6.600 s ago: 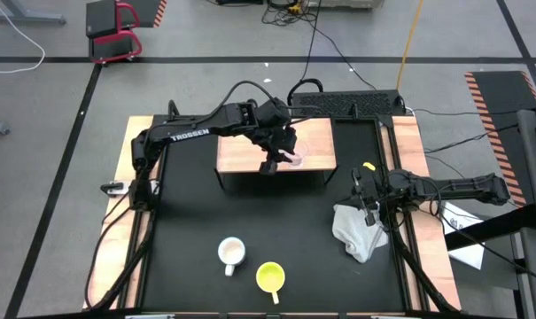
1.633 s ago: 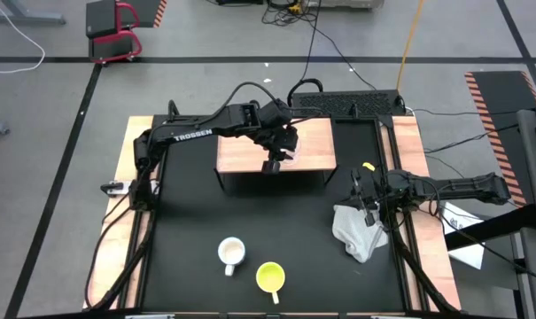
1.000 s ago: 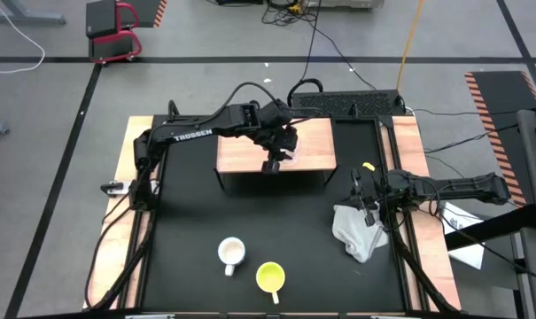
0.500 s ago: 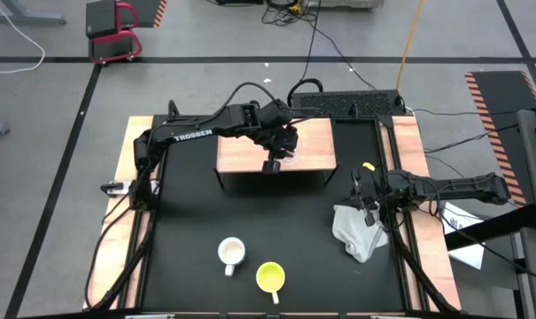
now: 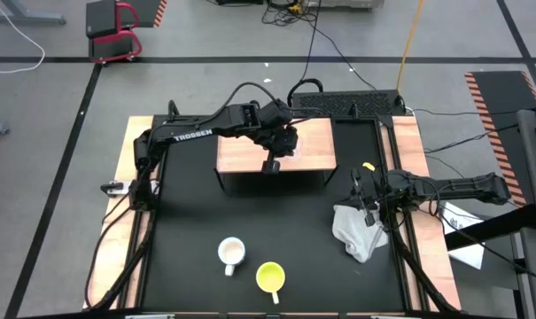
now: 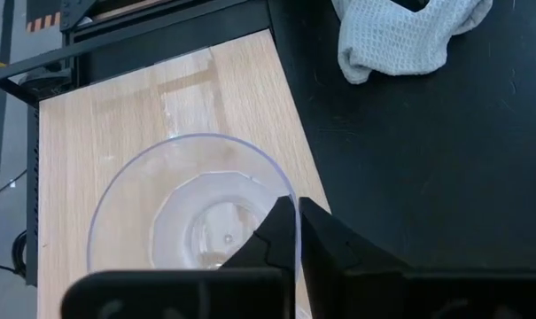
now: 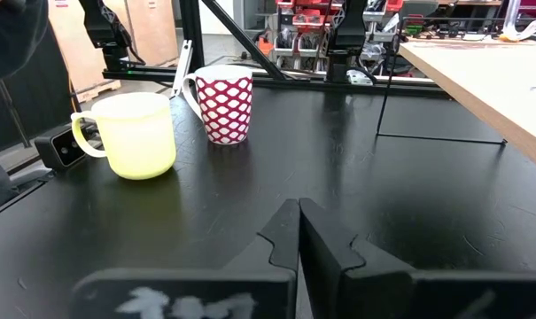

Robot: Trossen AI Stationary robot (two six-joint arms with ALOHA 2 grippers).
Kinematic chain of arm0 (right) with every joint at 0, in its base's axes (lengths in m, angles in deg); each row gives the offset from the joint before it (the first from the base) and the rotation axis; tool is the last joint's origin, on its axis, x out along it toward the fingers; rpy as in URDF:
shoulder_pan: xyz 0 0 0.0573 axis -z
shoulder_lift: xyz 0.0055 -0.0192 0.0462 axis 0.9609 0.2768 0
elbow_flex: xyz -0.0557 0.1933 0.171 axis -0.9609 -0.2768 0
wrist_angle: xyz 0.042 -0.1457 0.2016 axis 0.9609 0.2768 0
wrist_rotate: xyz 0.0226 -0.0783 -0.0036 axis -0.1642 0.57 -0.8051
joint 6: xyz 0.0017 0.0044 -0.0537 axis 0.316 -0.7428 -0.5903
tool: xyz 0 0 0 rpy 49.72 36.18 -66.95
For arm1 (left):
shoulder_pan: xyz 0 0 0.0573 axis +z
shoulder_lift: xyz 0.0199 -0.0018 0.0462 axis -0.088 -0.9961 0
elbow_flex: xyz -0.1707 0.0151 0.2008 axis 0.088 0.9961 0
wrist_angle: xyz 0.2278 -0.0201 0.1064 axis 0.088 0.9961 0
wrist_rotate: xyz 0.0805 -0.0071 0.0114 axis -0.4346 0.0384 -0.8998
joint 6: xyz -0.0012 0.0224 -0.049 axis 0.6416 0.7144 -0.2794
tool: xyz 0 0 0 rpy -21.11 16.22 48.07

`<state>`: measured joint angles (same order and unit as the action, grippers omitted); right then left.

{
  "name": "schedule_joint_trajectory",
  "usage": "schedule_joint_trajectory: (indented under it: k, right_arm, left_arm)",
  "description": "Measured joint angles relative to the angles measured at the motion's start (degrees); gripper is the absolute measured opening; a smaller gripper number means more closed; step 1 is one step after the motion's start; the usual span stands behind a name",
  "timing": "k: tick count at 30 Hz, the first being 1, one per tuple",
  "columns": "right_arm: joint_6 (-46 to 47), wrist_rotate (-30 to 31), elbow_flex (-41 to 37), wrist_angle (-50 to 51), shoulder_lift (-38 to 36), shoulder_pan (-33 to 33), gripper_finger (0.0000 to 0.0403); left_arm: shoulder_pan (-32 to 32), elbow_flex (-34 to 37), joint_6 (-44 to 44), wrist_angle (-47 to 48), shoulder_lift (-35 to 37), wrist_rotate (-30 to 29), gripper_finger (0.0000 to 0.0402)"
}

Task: Stack small to large cups/mugs on shelf
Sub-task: Put the transparent mug on the shelf

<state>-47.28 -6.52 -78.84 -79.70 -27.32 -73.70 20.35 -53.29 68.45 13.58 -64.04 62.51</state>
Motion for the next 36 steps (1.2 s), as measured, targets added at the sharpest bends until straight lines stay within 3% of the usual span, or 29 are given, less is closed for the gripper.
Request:
schedule_joint_trajectory:
  k: [8,18,36]
  right_arm:
    - [-0.02,0.0,0.0,0.0,0.0,-0.02,0.0]
    - [-0.07,0.01,0.0,0.0,0.0,-0.01,0.0]
    - [-0.26,0.0,0.0,0.0,-0.02,-0.02,0.0]
  left_arm:
    - [-0.1,0.0,1.42,-0.11,0.0,-0.43,0.0005]
    - [-0.1,0.11,-3.27,0.63,1.95,-3.89,0.0005]
    - [2.54,0.09,-12.15,7.67,5.03,-3.49,0.0004]
